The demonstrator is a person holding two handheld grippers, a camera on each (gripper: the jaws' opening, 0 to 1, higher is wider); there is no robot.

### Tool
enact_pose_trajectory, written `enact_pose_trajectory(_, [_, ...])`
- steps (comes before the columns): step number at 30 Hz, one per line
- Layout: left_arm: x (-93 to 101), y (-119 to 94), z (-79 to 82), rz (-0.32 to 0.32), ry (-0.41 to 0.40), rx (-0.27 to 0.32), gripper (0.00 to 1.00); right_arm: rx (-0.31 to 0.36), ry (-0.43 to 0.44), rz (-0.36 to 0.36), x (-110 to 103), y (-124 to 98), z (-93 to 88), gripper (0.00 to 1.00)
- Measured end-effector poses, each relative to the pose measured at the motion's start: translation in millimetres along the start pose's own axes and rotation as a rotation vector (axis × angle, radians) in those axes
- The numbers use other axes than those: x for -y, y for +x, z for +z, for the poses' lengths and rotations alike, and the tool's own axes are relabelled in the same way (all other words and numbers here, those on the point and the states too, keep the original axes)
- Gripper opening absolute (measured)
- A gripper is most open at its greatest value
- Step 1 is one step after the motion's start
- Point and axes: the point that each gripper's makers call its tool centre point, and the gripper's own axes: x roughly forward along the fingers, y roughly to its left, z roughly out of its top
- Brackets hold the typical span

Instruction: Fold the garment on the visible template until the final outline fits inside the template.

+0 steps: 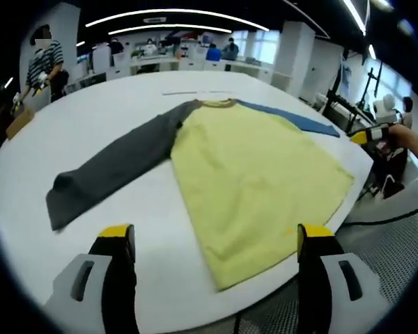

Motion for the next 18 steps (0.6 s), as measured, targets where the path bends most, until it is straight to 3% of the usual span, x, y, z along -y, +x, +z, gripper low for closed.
enact_pose_trajectory(2, [0.0, 0, 2.8, 0.000, 0.011, 0.010, 0.98, 0.003, -0.002, -0.019, 11, 0, 4.1, 0.87])
enact_pose_trajectory(5, [1.6, 0, 6.4, -0.015, 0.021, 0.022, 0.99, 0.044, 0.087, -0.038, 29, 0, 16.9, 0.89])
enact_pose_trajectory(9, [1.3, 0, 8.0, -0.019, 0.025, 0.027, 0.99, 0.053, 0.112, -0.057, 40, -1, 24.8, 0.88])
enact_pose_trajectory(18, [-5.6, -3, 13.9, 0.001, 0.021, 0.051, 0.99, 0.038, 0.144, -0.144, 85, 9, 23.7, 0.83])
